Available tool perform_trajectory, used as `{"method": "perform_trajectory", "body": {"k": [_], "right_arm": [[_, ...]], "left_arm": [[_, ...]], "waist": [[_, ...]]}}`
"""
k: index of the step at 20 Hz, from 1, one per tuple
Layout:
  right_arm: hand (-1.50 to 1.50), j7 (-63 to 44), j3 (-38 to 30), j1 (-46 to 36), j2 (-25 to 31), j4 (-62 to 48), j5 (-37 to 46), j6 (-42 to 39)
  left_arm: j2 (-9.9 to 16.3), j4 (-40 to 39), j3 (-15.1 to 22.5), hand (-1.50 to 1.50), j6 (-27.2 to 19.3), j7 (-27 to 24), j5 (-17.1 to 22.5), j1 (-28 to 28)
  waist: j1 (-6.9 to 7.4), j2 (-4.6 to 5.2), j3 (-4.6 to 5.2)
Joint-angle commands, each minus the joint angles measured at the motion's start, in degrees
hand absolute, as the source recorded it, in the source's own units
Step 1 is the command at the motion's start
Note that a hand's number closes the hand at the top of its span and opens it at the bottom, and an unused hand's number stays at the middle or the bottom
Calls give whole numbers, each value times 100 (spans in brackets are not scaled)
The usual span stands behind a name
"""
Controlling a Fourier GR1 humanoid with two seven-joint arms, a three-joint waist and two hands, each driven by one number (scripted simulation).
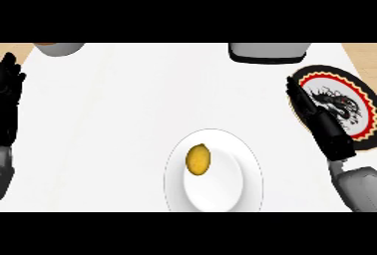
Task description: Pick the lemon from the plate and place it in the plate
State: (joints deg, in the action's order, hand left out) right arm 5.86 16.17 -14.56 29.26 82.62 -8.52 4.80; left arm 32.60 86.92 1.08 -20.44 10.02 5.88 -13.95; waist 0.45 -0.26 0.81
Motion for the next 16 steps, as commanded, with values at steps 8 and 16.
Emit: {"method": "perform_trajectory", "body": {"k": [8, 16], "right_arm": [[150, -232, -1677, 1182, -549, -21, 387, 3083], [-150, 1792, -817, 2927, -2881, 1913, 400, 5026]], "left_arm": [[-1391, -385, 684, 0, 573, 416, 1048, 1295], [-1741, -315, 1154, 0, 995, -12, 1085, 1824]], "waist": [[-711, -8, -16], [-249, -38, -80]]}}
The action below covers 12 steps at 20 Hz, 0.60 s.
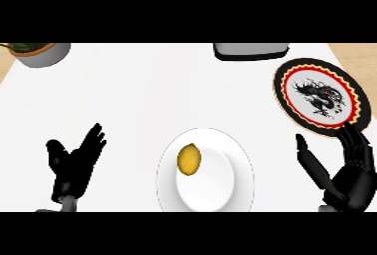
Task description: Pick the lemon from the plate and place it in the plate
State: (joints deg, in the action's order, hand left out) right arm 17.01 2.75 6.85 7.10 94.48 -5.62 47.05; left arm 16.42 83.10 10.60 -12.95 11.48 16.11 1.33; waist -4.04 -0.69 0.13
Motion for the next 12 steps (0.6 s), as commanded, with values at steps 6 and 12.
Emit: {"method": "perform_trajectory", "body": {"k": [6, 12], "right_arm": [[-150, -117, 2020, 2140, -302, 1309, 1541, 1045], [-150, -1885, 2577, 2673, 802, 1523, 2556, 379]], "left_arm": [[-367, -295, 275, 0, 174, -264, -181, -88], [-368, -72, 383, 0, 192, -87, -201, -79]], "waist": [[358, 76, 5], [514, 121, 26]]}}
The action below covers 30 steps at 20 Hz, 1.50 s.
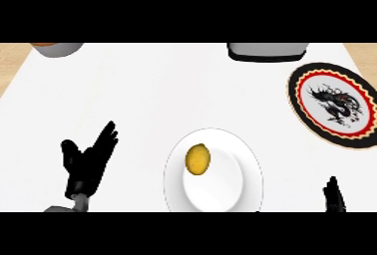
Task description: Pick the lemon from the plate and place it in the plate
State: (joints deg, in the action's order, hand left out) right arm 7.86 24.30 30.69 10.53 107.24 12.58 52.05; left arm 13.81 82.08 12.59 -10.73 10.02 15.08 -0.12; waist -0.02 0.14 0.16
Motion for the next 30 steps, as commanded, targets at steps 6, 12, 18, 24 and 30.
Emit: {"method": "perform_trajectory", "body": {"k": [6, 12, 18, 24, 30], "right_arm": [[-150, -3204, 723, 170, 450, 865, 2500, -716], [-150, -5234, 914, -1178, -835, 640, 4400, -1893], [-150, -6782, 1449, -2449, -1040, -373, 4767, -1998], [-150, -7293, 1644, -3243, -1049, -662, 4217, -1993], [-150, -7324, 1632, -3628, -1051, -1372, 4193, -1490]], "left_arm": [[-54, -8, 42, 0, -54, 312, -96, -220], [61, -201, -221, 0, 242, 267, 93, -365], [-309, -257, -8, 0, 170, -238, -143, 112], [-37, -43, -347, 0, 489, 104, -13, 136], [-378, -213, -184, 0, 207, 119, -375, -49]], "waist": [[93, 36, 20], [83, 18, 6], [53, -5, -11], [33, -14, -15], [13, -12, -16]]}}
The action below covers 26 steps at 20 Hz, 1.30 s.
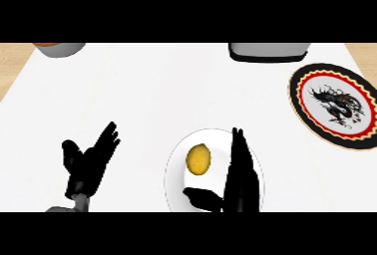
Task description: Pick the lemon from the plate and place it in the plate
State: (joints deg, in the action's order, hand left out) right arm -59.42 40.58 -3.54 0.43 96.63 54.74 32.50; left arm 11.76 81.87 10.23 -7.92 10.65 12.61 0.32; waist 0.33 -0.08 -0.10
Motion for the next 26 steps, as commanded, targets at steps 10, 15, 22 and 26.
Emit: {"method": "perform_trajectory", "body": {"k": [10, 15, 22, 26], "right_arm": [[-150, -1296, -17, -812, -41, -1143, -177, 227], [-150, -842, -5, -783, -41, -1480, -481, 495], [150, -850, 351, -1629, -42, -2099, -1253, 170], [150, -726, 304, -1635, -42, -2444, -785, 420]], "left_arm": [[-34, -182, -194, 0, 189, 70, -14, -131], [13, -193, -290, 0, 376, -75, -4, 102], [-139, -111, -201, 0, 447, -199, -130, 296], [-295, -202, -286, 0, 317, -97, -320, 51]], "waist": [[13, 19, 10], [7, 12, 10], [38, 13, 10], [3, 9, 10]]}}
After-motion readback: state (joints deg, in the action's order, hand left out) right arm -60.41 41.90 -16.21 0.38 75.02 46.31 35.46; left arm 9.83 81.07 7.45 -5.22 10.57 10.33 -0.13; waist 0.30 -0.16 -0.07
